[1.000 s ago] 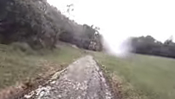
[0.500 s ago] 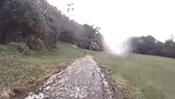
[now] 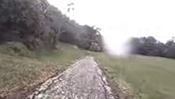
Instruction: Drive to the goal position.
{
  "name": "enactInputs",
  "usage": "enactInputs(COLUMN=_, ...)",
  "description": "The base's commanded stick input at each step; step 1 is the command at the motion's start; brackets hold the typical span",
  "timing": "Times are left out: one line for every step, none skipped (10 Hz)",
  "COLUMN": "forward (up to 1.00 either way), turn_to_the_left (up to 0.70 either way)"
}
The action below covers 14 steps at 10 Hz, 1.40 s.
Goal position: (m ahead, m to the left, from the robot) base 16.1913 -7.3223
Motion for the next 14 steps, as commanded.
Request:
enactInputs(forward=0.5, turn_to_the_left=0.0)
enactInputs(forward=0.5, turn_to_the_left=0.0)
enactInputs(forward=0.5, turn_to_the_left=0.0)
enactInputs(forward=0.5, turn_to_the_left=0.0)
enactInputs(forward=0.5, turn_to_the_left=0.0)
enactInputs(forward=0.5, turn_to_the_left=0.0)
enactInputs(forward=0.5, turn_to_the_left=0.0)
enactInputs(forward=0.5, turn_to_the_left=0.0)
enactInputs(forward=0.5, turn_to_the_left=0.0)
enactInputs(forward=0.5, turn_to_the_left=0.0)
enactInputs(forward=0.5, turn_to_the_left=0.0)
enactInputs(forward=0.5, turn_to_the_left=0.0)
enactInputs(forward=0.5, turn_to_the_left=0.0)
enactInputs(forward=0.5, turn_to_the_left=0.0)
